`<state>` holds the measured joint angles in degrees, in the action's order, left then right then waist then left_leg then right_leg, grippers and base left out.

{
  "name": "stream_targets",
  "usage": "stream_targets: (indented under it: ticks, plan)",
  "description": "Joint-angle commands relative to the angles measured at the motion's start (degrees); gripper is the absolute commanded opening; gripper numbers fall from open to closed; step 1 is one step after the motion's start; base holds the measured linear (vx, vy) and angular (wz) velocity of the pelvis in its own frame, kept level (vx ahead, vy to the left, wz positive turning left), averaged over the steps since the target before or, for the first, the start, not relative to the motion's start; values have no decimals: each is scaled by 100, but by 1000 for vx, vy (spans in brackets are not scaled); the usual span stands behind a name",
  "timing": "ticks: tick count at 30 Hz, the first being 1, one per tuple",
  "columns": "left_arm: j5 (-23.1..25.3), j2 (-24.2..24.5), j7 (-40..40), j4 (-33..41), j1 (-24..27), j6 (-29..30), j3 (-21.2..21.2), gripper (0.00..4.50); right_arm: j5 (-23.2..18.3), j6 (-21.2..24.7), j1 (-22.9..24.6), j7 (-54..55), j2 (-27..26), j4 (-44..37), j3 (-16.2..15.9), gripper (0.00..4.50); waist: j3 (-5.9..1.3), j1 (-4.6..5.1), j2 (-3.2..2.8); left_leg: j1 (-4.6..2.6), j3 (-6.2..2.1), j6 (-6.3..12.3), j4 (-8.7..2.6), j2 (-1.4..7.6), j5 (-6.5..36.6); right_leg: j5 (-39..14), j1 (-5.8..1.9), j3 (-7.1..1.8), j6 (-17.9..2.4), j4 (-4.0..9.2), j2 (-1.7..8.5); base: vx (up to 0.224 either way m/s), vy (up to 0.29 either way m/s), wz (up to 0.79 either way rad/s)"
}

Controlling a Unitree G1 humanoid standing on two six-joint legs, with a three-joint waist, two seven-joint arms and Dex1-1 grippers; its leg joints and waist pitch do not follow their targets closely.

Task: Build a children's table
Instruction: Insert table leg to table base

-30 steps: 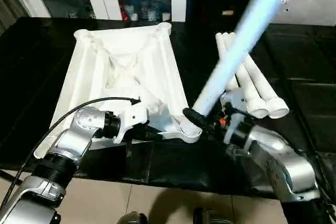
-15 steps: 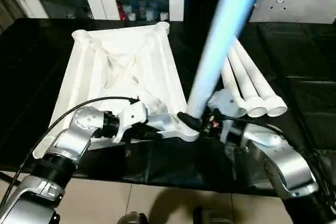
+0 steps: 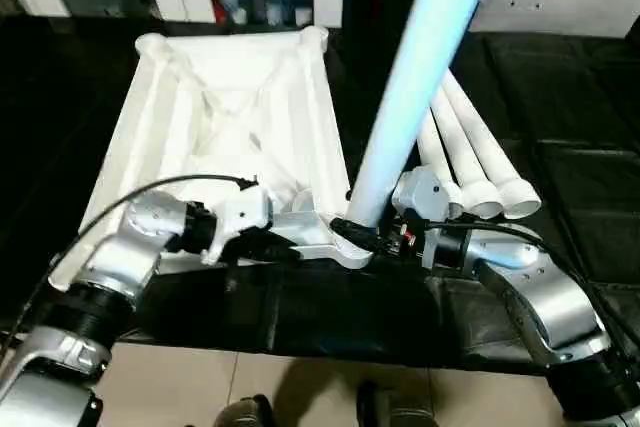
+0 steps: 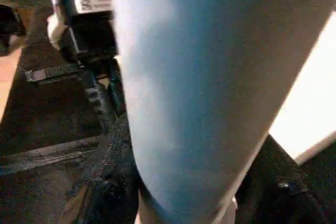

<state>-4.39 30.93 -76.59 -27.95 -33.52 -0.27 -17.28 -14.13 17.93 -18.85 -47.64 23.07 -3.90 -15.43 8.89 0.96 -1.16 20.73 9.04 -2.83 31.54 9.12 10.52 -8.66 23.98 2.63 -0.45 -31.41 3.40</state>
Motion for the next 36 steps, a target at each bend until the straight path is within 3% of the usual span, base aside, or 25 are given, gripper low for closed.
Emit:
stream_targets:
  ticks: [1,3,5,8,9,10,13,14,15,16,18,20,21,22,24,26,28,30,32,33,34,35,36]
  plan:
    - [-61,18,180,-91,-383,-128,230,0,236,592,418,-361,-60,913,-784,190,-93,-21,-24,-70,-182,154,-489,319,2568,-4048,-64,-283,-465,555,501,0,0,0]
    - [-13,123,200,-158,-430,-147,288,0,261,566,334,-347,-130,968,-794,190,-90,-28,-6,-26,-201,114,-520,356,2488,-3840,-121,-288,-595,509,529,0,0,0]
    - [-12,158,243,-141,-410,-113,333,0,282,541,305,-343,-143,1001,-814,190,-52,-10,-35,-12,-228,71,-537,368,2622,-4040,-112,-283,-603,496,551,0,0,0]
    - [41,201,531,-76,-314,37,443,0,367,469,229,-272,-208,1147,-831,190,-44,-5,-21,-19,-245,25,-534,366,2738,-4384,-97,-286,-521,531,581,0,0,0]
    - [72,186,856,51,-187,237,556,0,465,447,181,-94,-287,1262,-803,190,-47,-5,-9,-70,-238,9,-523,360,2834,-4548,-62,-286,-467,569,576,0,0,0]
    - [73,177,989,126,-120,328,610,0,520,432,155,8,-326,1322,-787,190,-32,7,-12,-49,-256,-20,-533,365,2879,-4546,-73,-282,-493,538,586,0,0,0]
    - [-61,127,1396,782,308,817,851,0,653,399,73,509,-544,1550,-590,190,17,68,-49,-1,-335,-128,-584,359,3227,-4785,-130,-173,-391,555,590,-24,16,-13]
    - [-86,110,1492,928,397,917,900,0,678,394,57,614,-586,1590,-545,190,17,87,-76,-34,-363,-154,-585,368,3420,-4623,-147,-141,-360,558,591,-33,38,-22]
    - [-128,4,1857,1494,734,1333,1062,0,781,404,15,991,-706,1695,-410,190,5,113,-114,-14,-396,-175,-612,386,3474,-4138,-223,-108,-485,507,597,-22,49,-20]
    - [-124,-27,1957,1654,831,1437,1098,0,816,407,5,1092,-735,1720,-378,190,-1,113,-110,-2,-405,-197,-627,404,3435,-3898,-254,-115,-556,472,610,-22,49,-20]
    - [-36,-240,2398,2437,1310,1923,1192,0,924,437,-47,1620,-912,1863,-163,190,35,143,-90,-71,-358,-146,-597,369,3252,-3852,-193,-153,-663,505,605,0,0,0]
    - [4,-480,2675,2939,1578,2264,1203,0,936,435,-129,1959,-1061,2032,14,190,30,165,-37,-113,-320,-61,-557,324,3169,-4127,-162,-147,-573,557,575,0,0,0]
    - [64,-605,2806,3172,1669,2425,1154,0,904,442,-191,2081,-1157,2136,96,190,27,166,-39,-171,-284,10,-515,310,3011,-4225,-125,-157,-556,598,573,0,0,0]
    - [99,-735,2949,3434,1750,2612,1088,0,879,454,-262,2195,-1256,2245,159,190,26,163,-27,-185,-272,43,-493,297,2957,-4201,-107,-165,-564,605,569,0,0,0]
    - [148,-911,3153,3717,1773,2861,992,0,864,446,-368,2276,-1367,2386,183,190,53,189,-15,-177,-286,48,-528,308,3143,-4133,-141,-103,-527,593,515,0,0,0]
    - [187,-1009,3310,3906,1731,3064,926,0,865,441,-422,2252,-1444,2427,113,190,61,183,-31,-228,-283,32,-524,301,3307,-4167,-103,-86,-465,619,500,0,0,0]
    - [250,-1058,3442,3987,1666,3196,880,0,865,471,-440,2193,-1506,2434,19,190,53,197,9,-270,-276,50,-506,278,3438,-4250,-93,-29,-337,673,482,0,0,0]
    - [291,-1039,3444,3942,1626,3211,854,0,877,494,-433,2133,-1502,2449,-36,190,60,202,-41,-257,-308,53,-558,309,3646,-4075,-151,46,-248,673,467,0,0,0]
    - [308,-1026,3463,3941,1619,3235,833,0,900,479,-425,2113,-1502,2481,-58,190,71,205,-46,-290,-307,43,-584,318,3798,-3937,-142,85,-234,688,441,0,0,0]
    - [311,-1021,3465,3936,1618,3240,826,0,900,480,-422,2109,-1504,2492,-58,190,100,211,-86,-322,-314,14,-647,349,4102,-3771,-170,180,-212,692,406,0,0,0]
    - [334,-1007,3466,3924,1618,3230,805,0,901,484,-421,2117,-1506,2508,-48,190,117,217,-132,-301,-325,-9,-712,385,4306,-3600,-213,233,-219,642,375,0,0,0]
    - [363,-998,3486,3925,1622,3246,785,0,896,461,-432,2133,-1516,2545,-25,190,120,192,-149,-181,-340,-56,-878,495,4678,-3083,-346,233,-251,387,328,0,0,0]
    - [396,-981,3490,3912,1627,3256,756,0,871,448,-459,2136,-1522,2596,14,225,137,154,-172,-108,-318,-79,-1005,554,4881,-2805,-400,208,-291,181,288,0,0,0]
